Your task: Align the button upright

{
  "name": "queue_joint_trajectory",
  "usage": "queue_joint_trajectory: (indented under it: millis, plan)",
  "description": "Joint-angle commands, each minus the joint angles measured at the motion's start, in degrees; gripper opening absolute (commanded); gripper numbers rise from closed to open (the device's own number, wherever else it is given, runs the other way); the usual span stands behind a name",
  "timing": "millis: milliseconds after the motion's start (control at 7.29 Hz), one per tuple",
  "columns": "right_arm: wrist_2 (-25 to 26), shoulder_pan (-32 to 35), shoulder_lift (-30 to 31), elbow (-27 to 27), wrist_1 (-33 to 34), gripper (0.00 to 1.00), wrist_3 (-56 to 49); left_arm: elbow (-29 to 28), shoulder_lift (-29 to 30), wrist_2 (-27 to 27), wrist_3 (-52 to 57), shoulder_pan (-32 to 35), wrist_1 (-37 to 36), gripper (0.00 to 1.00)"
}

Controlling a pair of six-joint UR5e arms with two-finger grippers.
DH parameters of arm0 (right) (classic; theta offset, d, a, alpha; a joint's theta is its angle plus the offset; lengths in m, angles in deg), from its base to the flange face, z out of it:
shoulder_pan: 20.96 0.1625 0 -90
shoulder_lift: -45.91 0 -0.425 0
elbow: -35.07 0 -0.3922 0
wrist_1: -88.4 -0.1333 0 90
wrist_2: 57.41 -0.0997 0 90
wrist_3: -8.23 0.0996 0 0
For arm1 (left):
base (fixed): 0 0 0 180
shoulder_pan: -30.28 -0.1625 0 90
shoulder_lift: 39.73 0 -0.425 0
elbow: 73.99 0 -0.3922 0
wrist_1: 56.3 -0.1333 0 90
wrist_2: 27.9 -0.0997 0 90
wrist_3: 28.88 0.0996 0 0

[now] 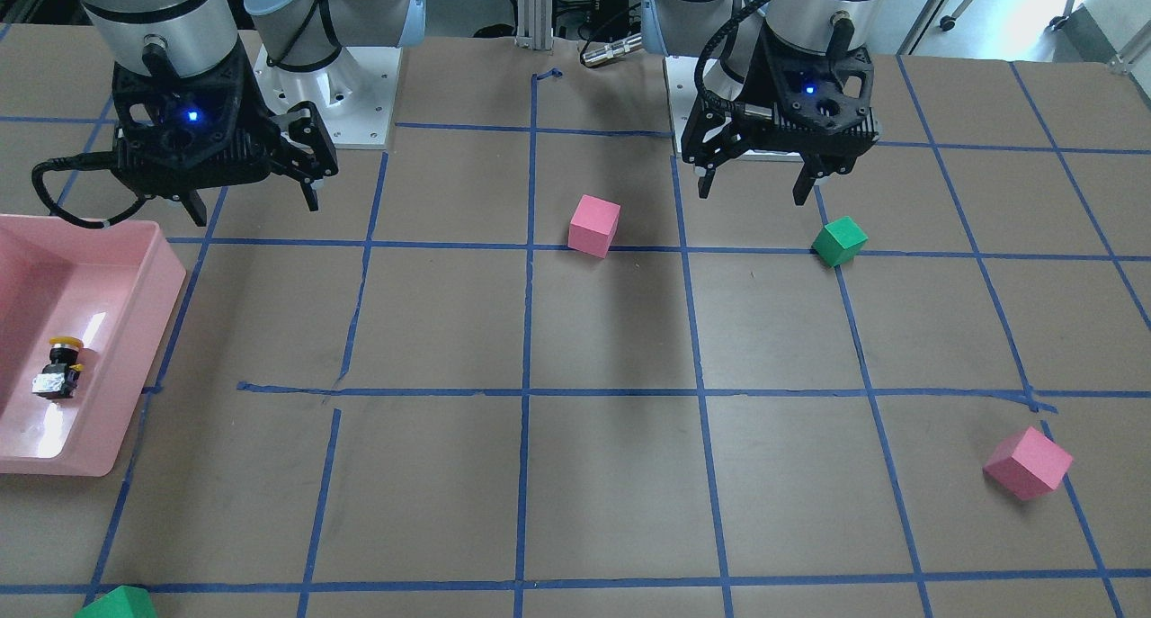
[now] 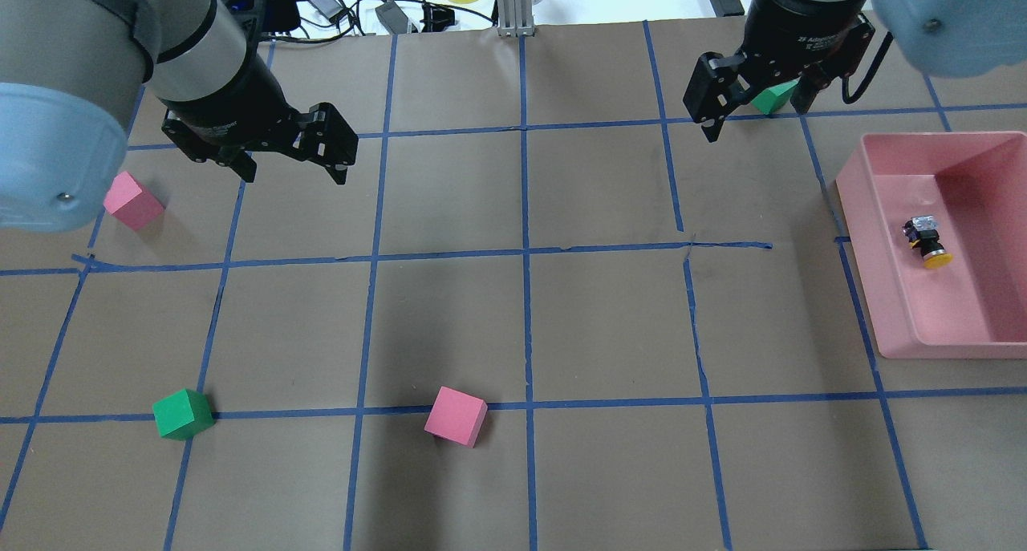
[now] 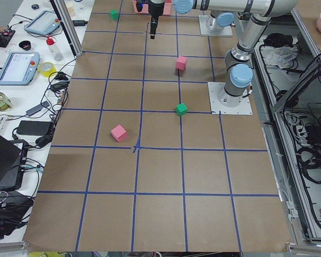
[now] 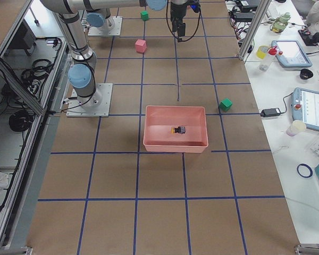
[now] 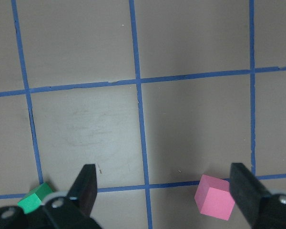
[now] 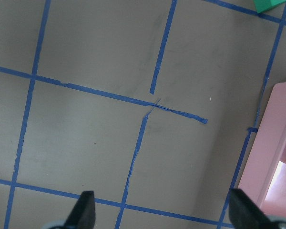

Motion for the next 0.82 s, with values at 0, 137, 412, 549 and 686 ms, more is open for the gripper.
queue_joint_trajectory:
  millis: [0, 137, 412, 549, 686]
  plan:
    - [0.0, 0.0, 0.1, -0.4, 0.0, 1.00, 0.0, 0.1, 0.0, 0.0, 0.0, 0.0, 0.0, 1.00]
    - [0.0, 0.0, 0.1, -0.4, 0.0, 1.00, 0.0, 0.1, 0.0, 0.0, 0.0, 0.0, 0.0, 1.00]
    - [0.0, 0.0, 0.1, -0.5, 0.0, 1.00, 0.1, 0.1, 0.0, 0.0, 0.0, 0.0, 0.0, 1.00]
    - [0.8, 0.1, 0.1, -0.5, 0.0, 1.00, 0.1, 0.1, 0.0, 0.0, 0.0, 0.0, 0.0, 1.00]
    - [1.1, 0.1, 0.1, -0.5, -0.1, 1.00, 0.1, 0.1, 0.0, 0.0, 0.0, 0.0, 0.0, 1.00]
